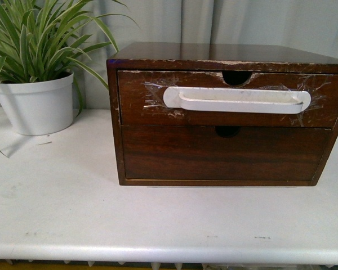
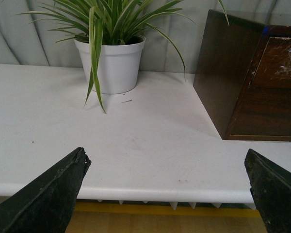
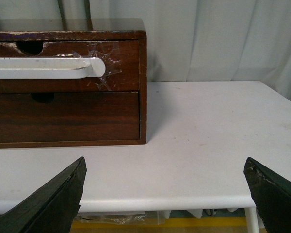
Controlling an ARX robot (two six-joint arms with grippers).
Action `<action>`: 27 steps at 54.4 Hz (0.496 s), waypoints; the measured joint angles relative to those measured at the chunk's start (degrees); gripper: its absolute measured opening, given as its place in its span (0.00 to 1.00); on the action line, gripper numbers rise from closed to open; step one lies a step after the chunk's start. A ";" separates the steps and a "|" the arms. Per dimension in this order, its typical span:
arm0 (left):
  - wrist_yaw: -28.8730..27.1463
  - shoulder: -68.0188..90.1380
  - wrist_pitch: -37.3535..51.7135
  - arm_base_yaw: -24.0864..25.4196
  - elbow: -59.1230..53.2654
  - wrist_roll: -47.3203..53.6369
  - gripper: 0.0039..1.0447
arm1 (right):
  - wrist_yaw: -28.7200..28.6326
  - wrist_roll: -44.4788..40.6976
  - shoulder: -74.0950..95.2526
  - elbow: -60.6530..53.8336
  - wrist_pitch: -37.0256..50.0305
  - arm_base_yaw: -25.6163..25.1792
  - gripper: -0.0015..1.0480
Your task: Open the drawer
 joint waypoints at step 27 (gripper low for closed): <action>0.00 0.00 0.00 0.02 0.00 0.00 0.94 | 0.00 0.00 0.00 0.00 0.00 0.00 0.91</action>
